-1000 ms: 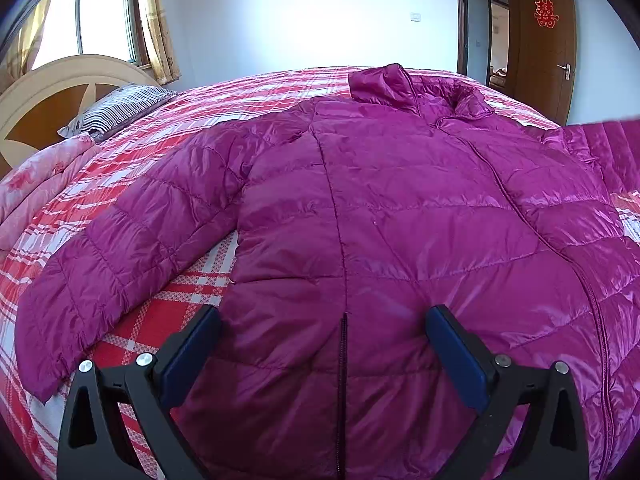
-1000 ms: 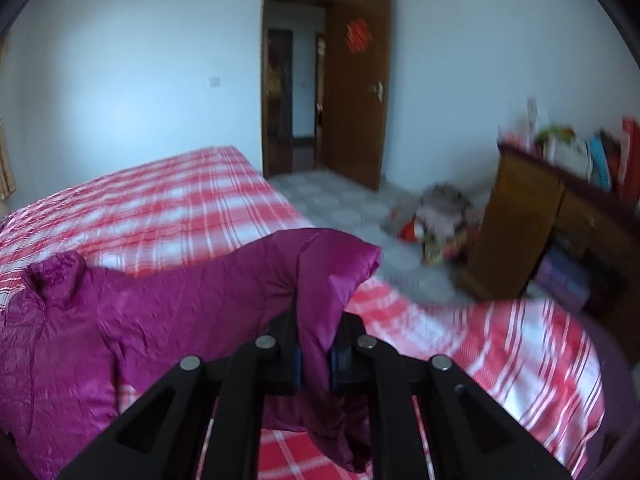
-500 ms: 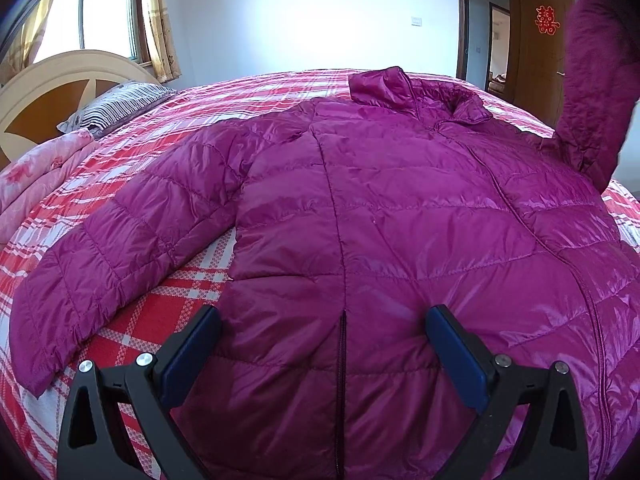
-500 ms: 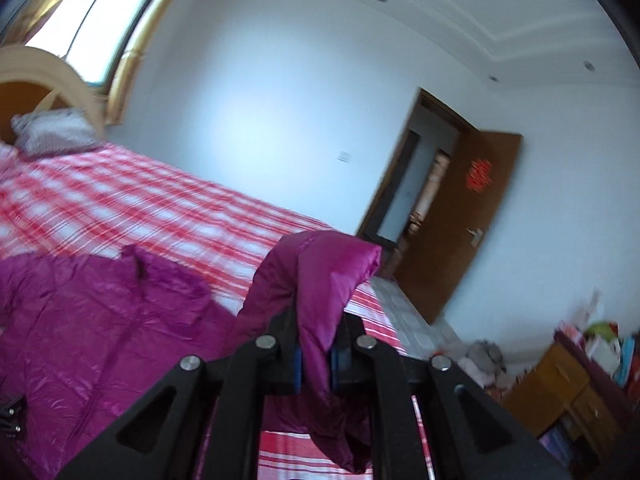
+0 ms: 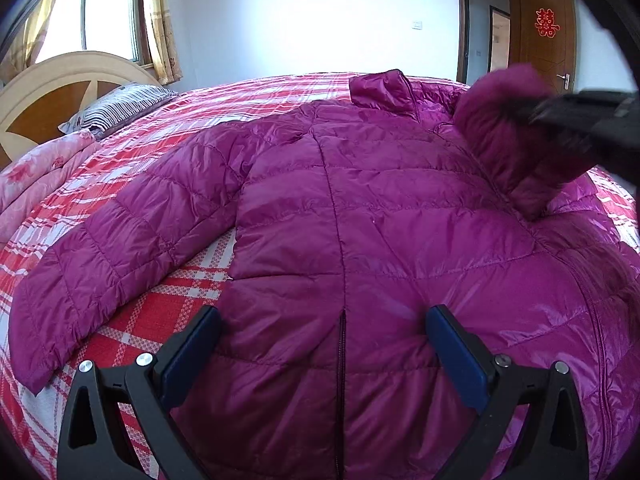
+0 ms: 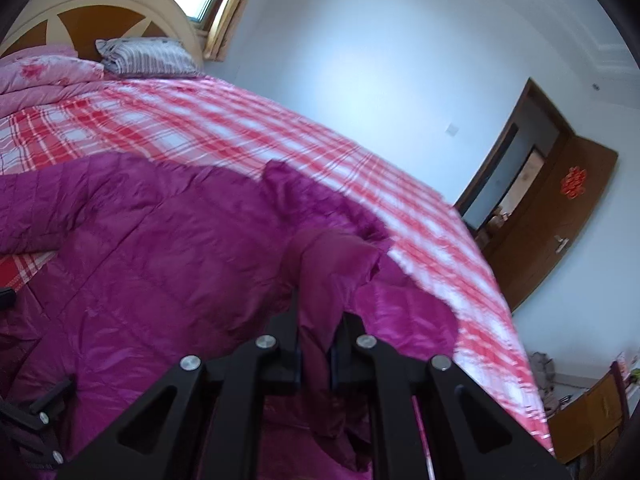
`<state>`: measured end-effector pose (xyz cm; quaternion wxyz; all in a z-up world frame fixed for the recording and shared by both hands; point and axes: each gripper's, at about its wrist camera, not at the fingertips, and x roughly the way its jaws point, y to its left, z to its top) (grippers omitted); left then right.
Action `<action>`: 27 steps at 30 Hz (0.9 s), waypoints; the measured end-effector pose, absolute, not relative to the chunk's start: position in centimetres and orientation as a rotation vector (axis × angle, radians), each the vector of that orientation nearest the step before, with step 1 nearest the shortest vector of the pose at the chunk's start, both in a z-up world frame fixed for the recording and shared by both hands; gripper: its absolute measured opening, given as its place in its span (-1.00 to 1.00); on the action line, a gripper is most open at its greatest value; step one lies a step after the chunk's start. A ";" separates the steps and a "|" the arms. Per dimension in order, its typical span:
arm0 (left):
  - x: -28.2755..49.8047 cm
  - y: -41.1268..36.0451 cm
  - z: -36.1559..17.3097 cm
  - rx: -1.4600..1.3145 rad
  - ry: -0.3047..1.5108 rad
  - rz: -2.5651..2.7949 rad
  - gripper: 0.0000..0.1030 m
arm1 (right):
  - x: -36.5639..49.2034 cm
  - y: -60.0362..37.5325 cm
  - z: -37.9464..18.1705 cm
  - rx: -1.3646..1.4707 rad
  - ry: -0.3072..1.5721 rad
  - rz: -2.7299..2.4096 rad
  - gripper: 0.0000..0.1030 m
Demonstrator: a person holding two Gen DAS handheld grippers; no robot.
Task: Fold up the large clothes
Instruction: 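Lift the sleeve with the right tool and fold it across the jacket body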
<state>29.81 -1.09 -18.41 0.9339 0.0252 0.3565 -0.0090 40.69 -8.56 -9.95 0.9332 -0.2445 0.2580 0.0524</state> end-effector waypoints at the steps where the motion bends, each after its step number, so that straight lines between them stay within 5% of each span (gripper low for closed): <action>1: 29.8 -1.1 -18.4 0.051 0.729 -0.019 0.99 | 40.7 -8.3 -10.4 -0.494 0.544 0.119 -0.76; 4: 29.8 -0.8 -18.3 0.036 0.740 -0.030 0.99 | 41.1 -7.4 -11.5 -0.443 0.577 0.181 -0.54; 5: 29.8 -0.7 -18.2 0.034 0.750 -0.033 0.99 | 40.6 -7.5 -11.5 -0.413 0.588 0.208 -0.27; 6: 29.8 -0.6 -18.0 0.036 0.760 -0.034 0.99 | 40.8 -7.3 -11.7 -0.374 0.612 0.254 0.25; 7: 29.7 -0.4 -17.7 0.043 0.767 -0.028 0.99 | 40.9 -7.2 -11.6 -0.322 0.638 0.311 0.39; 19: 30.6 -2.6 -6.5 0.056 0.515 -0.053 0.99 | 37.2 -16.6 -3.0 -0.041 0.465 0.343 0.24; 27: 39.2 -10.0 -12.3 0.231 0.638 -0.076 0.99 | 43.8 -24.8 -5.9 0.100 0.552 0.048 -0.07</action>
